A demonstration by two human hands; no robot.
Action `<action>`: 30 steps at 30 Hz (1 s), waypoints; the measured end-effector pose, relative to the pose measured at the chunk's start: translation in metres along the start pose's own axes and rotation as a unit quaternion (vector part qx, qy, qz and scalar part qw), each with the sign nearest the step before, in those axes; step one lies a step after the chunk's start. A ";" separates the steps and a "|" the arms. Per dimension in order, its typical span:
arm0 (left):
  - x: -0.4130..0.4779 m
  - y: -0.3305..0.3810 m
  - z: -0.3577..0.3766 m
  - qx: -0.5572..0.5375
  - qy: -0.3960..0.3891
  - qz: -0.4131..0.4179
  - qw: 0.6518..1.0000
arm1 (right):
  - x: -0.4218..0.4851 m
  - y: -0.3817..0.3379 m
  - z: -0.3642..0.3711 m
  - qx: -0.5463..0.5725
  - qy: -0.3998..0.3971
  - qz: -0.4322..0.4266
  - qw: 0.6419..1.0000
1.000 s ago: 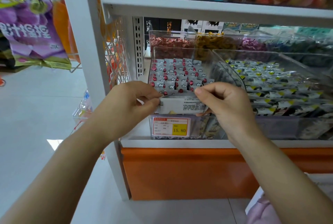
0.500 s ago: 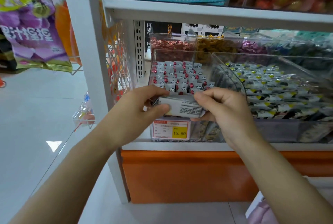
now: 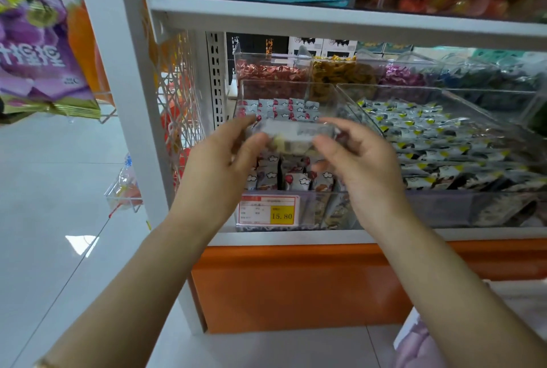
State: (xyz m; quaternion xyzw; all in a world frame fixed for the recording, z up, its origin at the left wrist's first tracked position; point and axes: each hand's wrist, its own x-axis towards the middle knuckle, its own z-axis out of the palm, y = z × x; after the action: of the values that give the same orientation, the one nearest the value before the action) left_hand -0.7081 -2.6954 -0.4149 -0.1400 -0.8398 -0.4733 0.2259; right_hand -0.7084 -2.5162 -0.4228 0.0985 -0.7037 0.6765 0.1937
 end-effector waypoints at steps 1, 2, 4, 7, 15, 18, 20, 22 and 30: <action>0.001 -0.002 0.001 0.068 0.008 0.026 0.997 | 0.002 -0.001 -0.003 0.008 0.039 -0.006 0.999; 0.003 -0.005 0.002 0.150 0.007 0.056 0.987 | 0.003 -0.002 -0.005 0.003 0.069 -0.011 0.998; 0.003 -0.011 0.004 0.283 -0.038 0.088 0.954 | 0.006 -0.002 -0.010 -0.047 0.102 -0.025 0.993; 0.000 -0.020 0.011 0.365 -0.118 0.080 0.920 | 0.008 -0.002 -0.010 -0.123 0.110 -0.047 0.985; 0.001 -0.026 0.013 0.235 -0.085 0.064 0.966 | 0.033 -0.009 0.010 -0.305 -0.004 -0.087 0.948; 0.001 -0.025 0.011 0.233 -0.092 0.072 0.965 | 0.041 -0.005 0.027 -0.391 -0.055 -0.095 0.914; 0.001 -0.023 0.009 0.224 -0.092 0.074 0.967 | 0.044 -0.001 0.037 -0.435 -0.099 -0.086 0.891; 0.002 -0.022 0.004 0.217 -0.081 0.085 0.969 | 0.046 0.002 0.040 -0.455 -0.140 -0.086 0.875; 0.003 -0.024 -0.005 0.254 -0.077 0.085 0.960 | 0.057 0.005 0.039 -0.481 -0.241 -0.089 0.838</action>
State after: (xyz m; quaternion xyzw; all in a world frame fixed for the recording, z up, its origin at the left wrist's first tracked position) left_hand -0.7208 -2.7122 -0.4288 -0.1849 -0.9323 -0.2110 0.2282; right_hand -0.7671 -2.5475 -0.4049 0.2152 -0.9532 0.1872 0.1003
